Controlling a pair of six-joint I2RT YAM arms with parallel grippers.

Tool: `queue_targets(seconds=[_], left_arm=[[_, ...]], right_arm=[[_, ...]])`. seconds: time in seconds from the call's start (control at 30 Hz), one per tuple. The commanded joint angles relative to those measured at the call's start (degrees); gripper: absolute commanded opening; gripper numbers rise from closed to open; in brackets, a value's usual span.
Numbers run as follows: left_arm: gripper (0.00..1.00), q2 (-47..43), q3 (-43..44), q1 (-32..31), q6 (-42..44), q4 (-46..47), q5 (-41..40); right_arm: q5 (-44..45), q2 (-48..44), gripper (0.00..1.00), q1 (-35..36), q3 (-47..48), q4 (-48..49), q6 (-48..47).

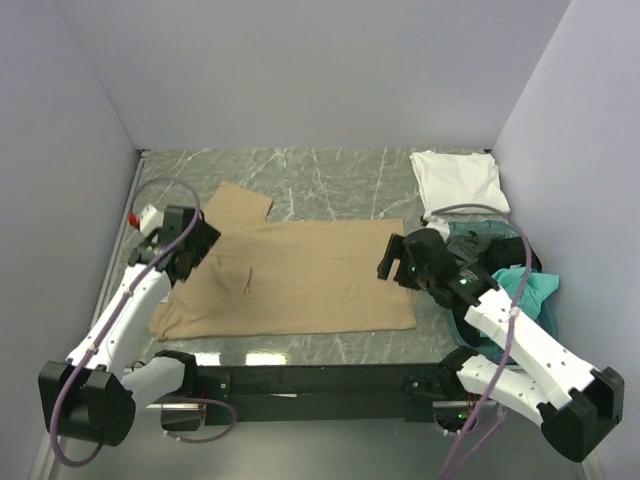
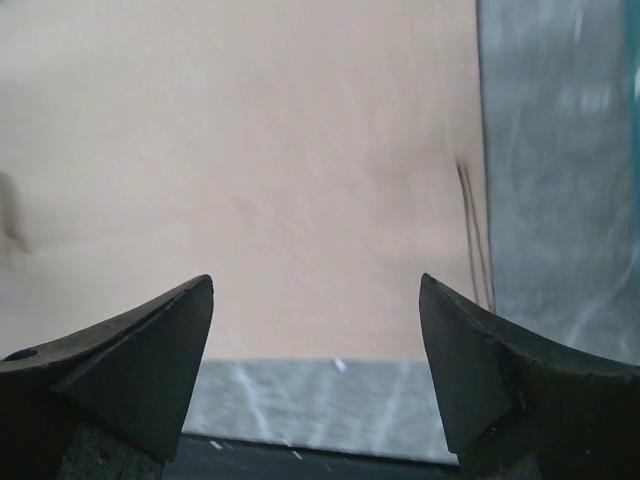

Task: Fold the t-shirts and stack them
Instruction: Fold the tshirt

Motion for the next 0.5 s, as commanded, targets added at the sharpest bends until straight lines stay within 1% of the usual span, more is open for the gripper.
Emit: queue_targets(seconds=[0.0, 0.03, 0.07, 0.1, 0.17, 0.2, 0.23, 0.27, 0.3, 0.33, 0.37, 0.4, 0.43, 0.47], left_arm=[[0.99, 5.90, 11.75, -0.09, 4.61, 4.06, -1.09], [0.99, 7.76, 14.23, -0.09, 6.45, 4.15, -1.18], [1.00, 9.78, 16.61, 0.00, 6.99, 4.15, -1.53], [1.00, 13.89, 20.98, 0.09, 8.30, 4.76, -2.49], [0.99, 18.13, 24.96, 0.52, 10.41, 5.90, -2.41], [0.99, 22.76, 28.98, 1.40, 12.25, 6.95, -1.89], [0.99, 25.33, 31.46, 2.02, 12.97, 6.62, -1.88], [1.00, 30.40, 33.92, 3.33, 13.32, 6.79, -1.19], [0.99, 32.98, 38.29, 3.86, 14.54, 7.75, 0.21], [0.99, 35.61, 40.60, 4.39, 16.82, 8.89, 3.01], [0.99, 38.42, 43.32, 4.92, 17.27, 7.68, 3.56], [0.99, 44.28, 49.35, 5.53, 17.71, 6.80, 3.83], [0.99, 47.38, 52.54, 5.80, 19.28, 5.92, 4.44], [0.99, 50.46, 55.88, 6.06, 19.56, 2.95, 4.10]], right_arm=[[8.58, -3.06, 0.91, 0.25, 5.66, 2.71, -2.41], [9.73, -3.42, 0.92, 0.25, 7.15, 3.23, -2.50], [11.31, -3.68, 0.97, 0.34, 7.68, 4.54, -2.41], [12.63, -4.12, 0.98, 0.25, 7.95, 5.34, -2.33], [16.15, -4.56, 1.00, 0.17, 8.39, 7.44, -2.50], [17.03, -4.91, 1.00, 0.25, 8.39, 8.07, -2.68], [18.87, -5.00, 1.00, 0.25, 8.22, 8.68, -2.59], [19.58, -5.09, 1.00, 0.25, 8.04, 10.08, -2.59], [20.37, -5.26, 1.00, 0.25, 7.78, 10.70, -2.42], [20.73, -5.00, 1.00, 0.08, 7.34, 11.32, -2.59], [21.51, -4.83, 1.00, 0.17, 7.08, 12.02, -2.59], [21.96, -4.48, 1.00, 0.08, 7.07, 11.77, -1.02], [22.22, -4.13, 1.00, -0.10, 6.90, 11.24, -0.31], [22.05, -3.78, 1.00, -0.27, 6.64, 10.97, -0.04]])
